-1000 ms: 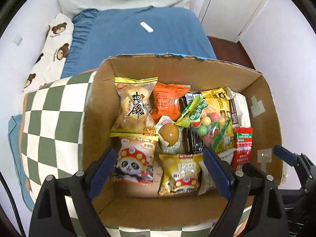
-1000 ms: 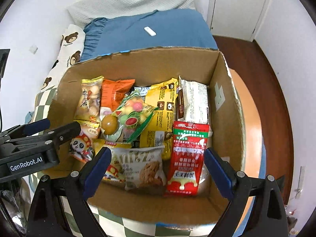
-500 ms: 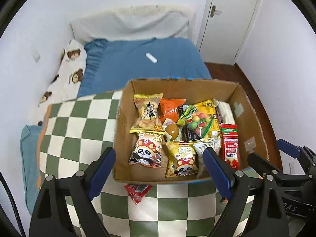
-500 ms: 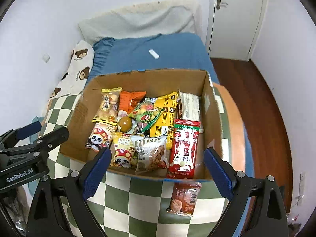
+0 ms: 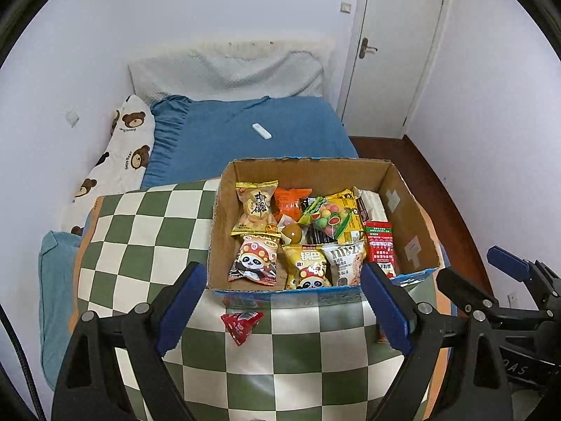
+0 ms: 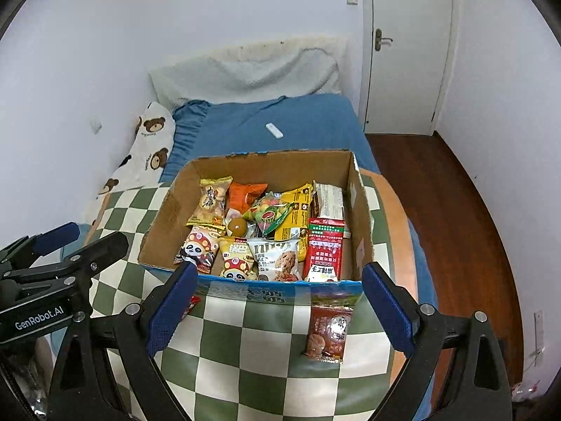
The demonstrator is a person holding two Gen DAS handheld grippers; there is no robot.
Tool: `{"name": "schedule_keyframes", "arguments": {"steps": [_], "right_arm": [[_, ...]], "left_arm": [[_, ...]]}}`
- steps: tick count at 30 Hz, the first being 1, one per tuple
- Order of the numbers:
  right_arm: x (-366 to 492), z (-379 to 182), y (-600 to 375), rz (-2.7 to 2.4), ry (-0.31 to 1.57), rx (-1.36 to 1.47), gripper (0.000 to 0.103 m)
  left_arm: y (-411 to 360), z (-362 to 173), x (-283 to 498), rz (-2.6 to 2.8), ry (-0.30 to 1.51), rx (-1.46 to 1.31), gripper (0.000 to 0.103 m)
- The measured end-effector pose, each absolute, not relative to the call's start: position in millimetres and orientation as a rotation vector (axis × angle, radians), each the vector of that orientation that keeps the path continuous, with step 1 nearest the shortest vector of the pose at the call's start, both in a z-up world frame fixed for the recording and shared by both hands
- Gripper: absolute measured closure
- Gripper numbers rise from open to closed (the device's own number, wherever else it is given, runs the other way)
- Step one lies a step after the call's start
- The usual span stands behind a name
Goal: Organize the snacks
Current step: 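Lift both tools out of the box toward the last snacks, then grasp the red triangle candy with the left tool while the right grasps the brown cookie packet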
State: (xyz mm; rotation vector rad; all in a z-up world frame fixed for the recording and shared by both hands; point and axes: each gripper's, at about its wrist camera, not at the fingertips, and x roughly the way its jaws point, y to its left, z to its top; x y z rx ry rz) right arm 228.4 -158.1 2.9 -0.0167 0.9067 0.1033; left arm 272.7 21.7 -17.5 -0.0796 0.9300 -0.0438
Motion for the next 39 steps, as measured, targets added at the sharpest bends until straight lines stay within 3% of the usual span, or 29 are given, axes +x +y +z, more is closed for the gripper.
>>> {"name": "schedule_keyframes", "arguments": {"steps": [6, 9, 11, 18, 25, 28, 30, 32, 33, 34, 39], "right_arm": [[223.6, -9.5, -173.2, 0.101, 0.930, 0.057, 0.006], [226.5, -41.4, -194.8, 0.065, 0.978, 0.132, 0.007], [233.0, -71.7, -209.1, 0.044, 1.039, 0.166, 0.023], [261.9, -193.9, -239.5, -0.052, 1.290, 0.226, 0.023], [268.0, -239.8, -231.3, -0.073, 1.303, 0.203, 0.024], [266.0, -241.9, -227.1, -0.077, 1.288, 0.183, 0.040], [264.3, -242.8, -224.4, -0.066, 1.289, 0.176, 0.043], [261.5, -243.8, -222.4, -0.056, 1.293, 0.164, 0.044], [259.2, -245.0, -220.1, -0.048, 1.297, 0.155, 0.044], [257.2, -245.8, -218.6, -0.040, 1.300, 0.149, 0.044], [236.9, -252.8, -205.1, 0.023, 1.326, 0.116, 0.044]], "left_arm": [[32.0, -30.8, 269.0, 0.005, 0.948, -0.095, 0.013], [41.0, -54.1, 268.2, 0.045, 0.997, -0.096, 0.013], [50.1, -79.7, 268.2, 0.080, 1.051, -0.100, 0.013], [69.1, -168.9, 274.8, 0.162, 1.241, -0.064, 0.013], [73.6, -231.7, 301.4, 0.149, 1.382, -0.082, 0.013], [70.6, -250.8, 313.8, 0.141, 1.386, -0.044, 0.013], [64.2, -256.9, 316.9, 0.108, 1.367, 0.004, 0.013], [55.3, -258.8, 316.6, 0.081, 1.343, 0.074, 0.027], [47.0, -259.8, 315.2, 0.048, 1.334, 0.128, 0.046], [41.9, -261.4, 313.6, 0.031, 1.338, 0.164, 0.058], [36.3, -260.5, 295.9, -0.018, 1.360, 0.131, 0.063]]}}
